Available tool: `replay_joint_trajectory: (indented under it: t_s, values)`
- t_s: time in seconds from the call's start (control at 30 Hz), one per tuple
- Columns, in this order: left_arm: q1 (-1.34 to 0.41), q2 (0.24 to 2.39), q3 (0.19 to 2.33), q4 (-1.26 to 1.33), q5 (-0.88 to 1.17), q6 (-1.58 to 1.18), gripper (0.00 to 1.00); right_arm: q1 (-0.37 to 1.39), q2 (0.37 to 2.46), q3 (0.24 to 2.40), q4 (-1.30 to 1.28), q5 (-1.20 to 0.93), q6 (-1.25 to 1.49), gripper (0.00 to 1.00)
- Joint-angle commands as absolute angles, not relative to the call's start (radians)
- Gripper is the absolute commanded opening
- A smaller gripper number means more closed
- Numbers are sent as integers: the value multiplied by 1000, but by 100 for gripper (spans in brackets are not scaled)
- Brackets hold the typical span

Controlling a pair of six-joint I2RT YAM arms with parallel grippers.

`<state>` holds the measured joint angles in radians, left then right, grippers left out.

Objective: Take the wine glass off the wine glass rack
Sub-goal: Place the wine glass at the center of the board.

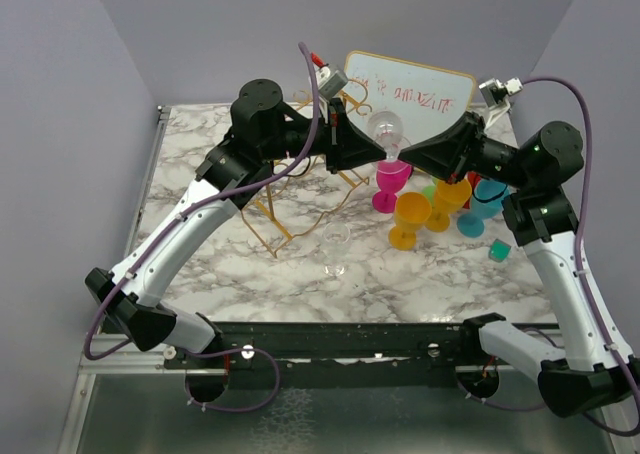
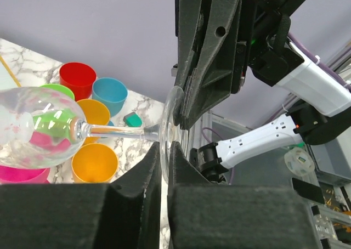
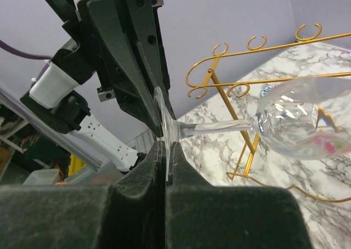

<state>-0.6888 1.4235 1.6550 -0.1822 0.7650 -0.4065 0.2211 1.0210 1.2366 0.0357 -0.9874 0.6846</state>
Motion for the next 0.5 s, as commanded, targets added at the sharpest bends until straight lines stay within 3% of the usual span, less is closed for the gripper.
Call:
replay_joint_trajectory:
  t_s: [0.0,0.13,0.33,0.4,0.47]
  values:
    - [-691,1422,1667,-221,733,-373,0,222,1017,1249,58,-1013,680,1]
    - [-693,1412,1661,-222,733,-360,0,222,1011,1240,54,-1005,678,2]
    - [-692,1385,1635,-219,754,-330,0,222,986,1233,3,-938,653,48]
    - [-693,1374,1623,-216,772,-324,0,222,976,1224,-49,-859,644,57]
    - [-693,1359,1613,-214,780,-324,0,221,1004,1261,-109,-835,628,60]
